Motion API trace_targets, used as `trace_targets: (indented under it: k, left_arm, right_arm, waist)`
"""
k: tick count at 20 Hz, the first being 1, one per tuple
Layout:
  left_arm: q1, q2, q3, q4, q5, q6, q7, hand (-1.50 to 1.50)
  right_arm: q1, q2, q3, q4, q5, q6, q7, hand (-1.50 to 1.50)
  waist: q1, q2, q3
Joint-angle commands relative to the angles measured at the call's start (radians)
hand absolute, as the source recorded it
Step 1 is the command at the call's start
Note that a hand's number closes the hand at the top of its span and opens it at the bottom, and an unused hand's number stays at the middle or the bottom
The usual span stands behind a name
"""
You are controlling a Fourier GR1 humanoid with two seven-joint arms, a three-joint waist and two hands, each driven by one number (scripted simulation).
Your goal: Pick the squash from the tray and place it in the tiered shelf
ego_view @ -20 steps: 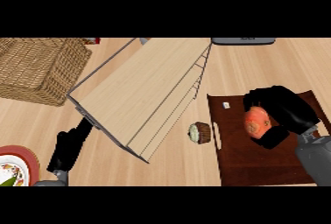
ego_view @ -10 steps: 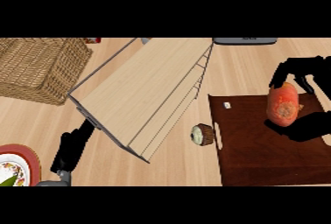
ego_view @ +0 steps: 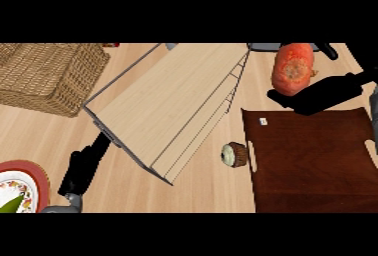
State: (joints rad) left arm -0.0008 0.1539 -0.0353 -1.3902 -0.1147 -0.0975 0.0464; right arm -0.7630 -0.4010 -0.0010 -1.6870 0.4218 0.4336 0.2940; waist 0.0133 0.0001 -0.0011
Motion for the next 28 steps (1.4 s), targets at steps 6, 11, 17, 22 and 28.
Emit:
trace_targets:
  k: [6, 11, 17, 22, 28]
  left_arm:
    - [-0.047, -0.002, 0.021, 0.042, 0.008, -0.015, -0.018, 0.00]
    - [-0.072, 0.002, 0.027, 0.095, -0.005, -0.018, -0.031, 0.00]
    - [-0.031, 0.002, 0.024, -0.003, 0.008, -0.024, 0.033, 0.00]
    - [-0.076, -0.029, 0.009, 0.061, -0.021, 0.005, 0.022, 0.00]
    - [-0.050, -0.005, -0.007, 0.022, -0.012, -0.040, 0.000, 0.00]
  right_arm:
    - [-0.305, 0.155, 0.091, 0.384, 0.166, -0.145, -0.022, 1.50]
    - [-0.350, 0.240, 0.154, 0.557, 0.234, -0.205, -0.104, 1.50]
    - [-0.393, 0.316, 0.172, 0.752, 0.280, -0.257, -0.183, 1.50]
    - [-0.476, 0.380, 0.183, 0.862, 0.301, -0.237, -0.154, 1.50]
    - [-0.382, 0.397, -0.064, 0.935, -0.115, -0.141, -0.102, -1.50]
  waist:
    - [0.010, 0.005, 0.000]
    - [0.008, 0.007, 0.000]
    - [0.013, 0.006, 0.001]
    - [0.012, 0.010, 0.000]
    - [0.059, 0.022, 0.001]
